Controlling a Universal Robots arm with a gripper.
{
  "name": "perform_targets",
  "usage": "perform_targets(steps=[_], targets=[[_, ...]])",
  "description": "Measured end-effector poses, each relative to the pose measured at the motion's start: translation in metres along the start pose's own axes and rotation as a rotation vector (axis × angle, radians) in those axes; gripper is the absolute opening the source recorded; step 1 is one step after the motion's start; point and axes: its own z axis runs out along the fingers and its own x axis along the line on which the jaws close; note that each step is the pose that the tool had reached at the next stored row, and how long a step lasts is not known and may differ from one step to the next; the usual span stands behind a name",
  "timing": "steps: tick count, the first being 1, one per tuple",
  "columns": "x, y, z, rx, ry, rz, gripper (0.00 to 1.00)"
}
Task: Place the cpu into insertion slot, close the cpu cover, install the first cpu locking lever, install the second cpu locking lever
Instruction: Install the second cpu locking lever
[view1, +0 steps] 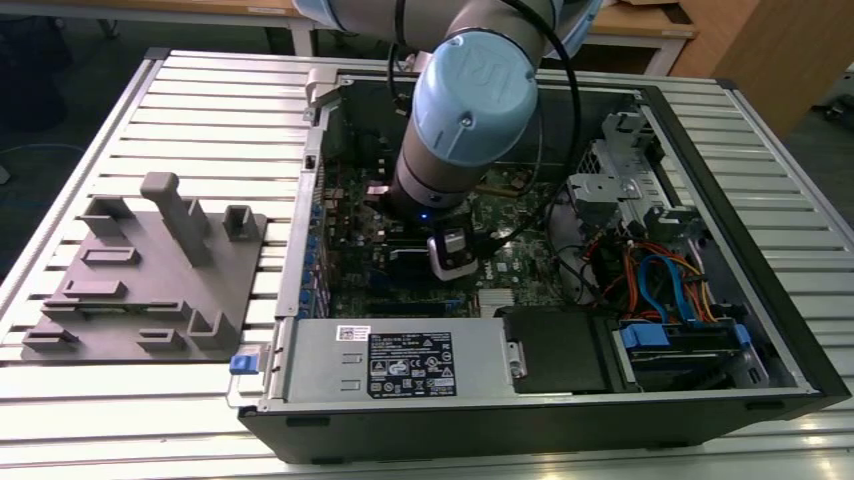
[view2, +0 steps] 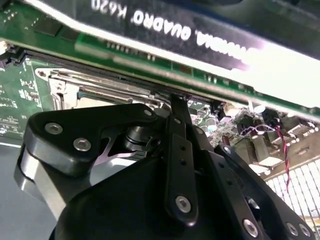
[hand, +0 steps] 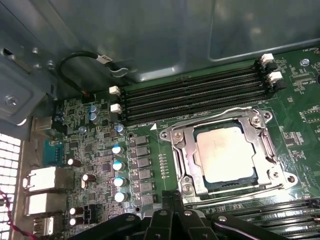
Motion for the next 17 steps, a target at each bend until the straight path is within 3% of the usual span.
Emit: perform_targets(steps=[10, 17], targets=[[0.0007, 0.0007, -0.0021, -0.0006, -0.0023, -0.001, 0.1], [0.0003, -0.0007, 0.0012, -0.0023, -0.014, -0.006, 0.1]])
